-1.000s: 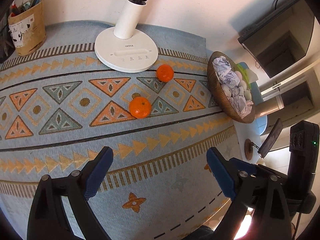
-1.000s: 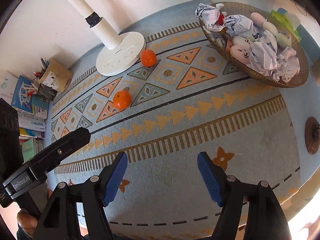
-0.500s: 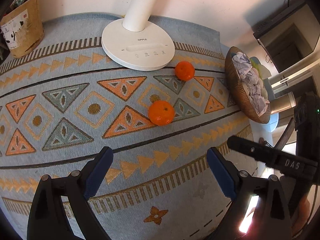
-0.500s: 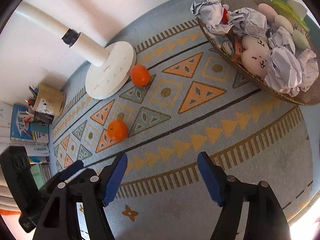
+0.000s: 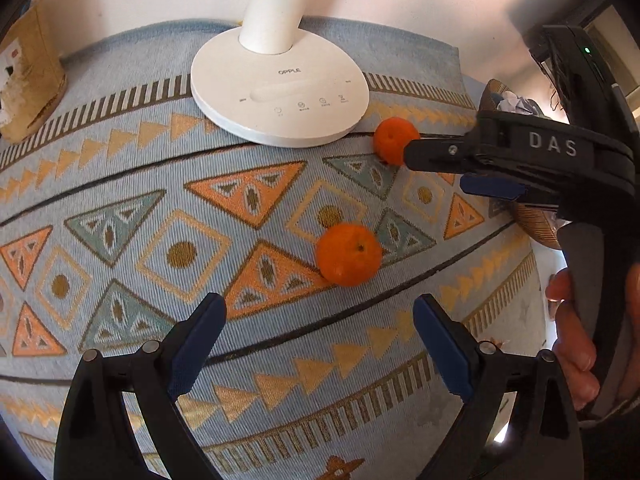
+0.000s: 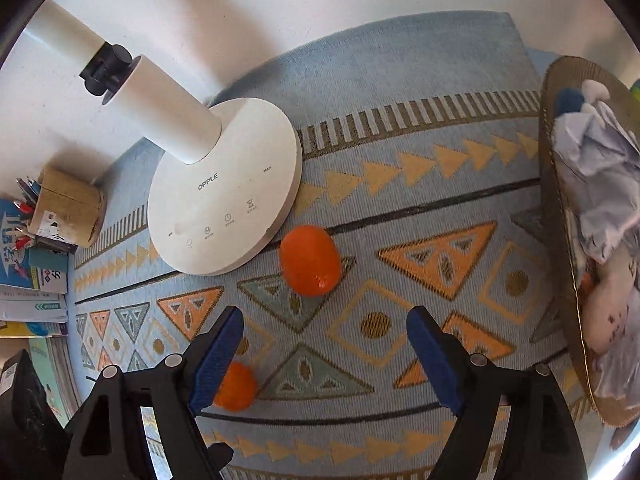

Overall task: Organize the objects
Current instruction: 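Grasp an orange with the right tool while the left tool grasps the other orange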

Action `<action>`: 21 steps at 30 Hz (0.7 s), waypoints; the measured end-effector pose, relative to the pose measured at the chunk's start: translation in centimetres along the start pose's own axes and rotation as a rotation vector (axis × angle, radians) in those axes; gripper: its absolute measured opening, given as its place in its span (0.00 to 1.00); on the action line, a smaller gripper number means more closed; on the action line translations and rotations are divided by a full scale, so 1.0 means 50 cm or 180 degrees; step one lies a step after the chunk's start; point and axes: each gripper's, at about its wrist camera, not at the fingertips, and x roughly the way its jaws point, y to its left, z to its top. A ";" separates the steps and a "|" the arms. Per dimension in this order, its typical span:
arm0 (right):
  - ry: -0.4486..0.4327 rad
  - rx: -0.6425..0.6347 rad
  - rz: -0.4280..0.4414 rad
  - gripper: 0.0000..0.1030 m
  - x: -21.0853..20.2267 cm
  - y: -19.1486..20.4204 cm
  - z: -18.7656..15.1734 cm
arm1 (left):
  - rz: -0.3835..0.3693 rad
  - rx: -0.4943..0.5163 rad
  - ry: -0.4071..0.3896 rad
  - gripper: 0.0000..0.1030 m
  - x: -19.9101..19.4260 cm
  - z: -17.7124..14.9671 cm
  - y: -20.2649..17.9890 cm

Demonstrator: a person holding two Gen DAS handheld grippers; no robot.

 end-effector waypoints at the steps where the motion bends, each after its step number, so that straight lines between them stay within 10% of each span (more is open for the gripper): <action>1: 0.0006 -0.0028 -0.0034 0.80 0.008 0.001 0.006 | 0.0046 0.0070 -0.0011 0.90 0.006 0.009 -0.006; 5: 0.0023 -0.0095 -0.0070 0.70 0.033 0.000 0.024 | 0.0106 0.0279 0.0076 0.78 0.042 0.035 -0.024; 9: -0.0011 -0.0238 -0.0113 0.54 0.048 0.007 0.032 | 0.0128 0.0513 0.0089 0.45 0.057 0.042 -0.045; 11: -0.0047 -0.0255 -0.0001 0.31 0.040 0.010 0.033 | 0.0104 0.0589 0.0093 0.34 0.054 0.041 -0.057; 21: -0.0273 -0.0208 0.0313 0.31 -0.072 -0.009 -0.049 | -0.0041 0.0399 -0.0031 0.34 -0.030 -0.008 -0.071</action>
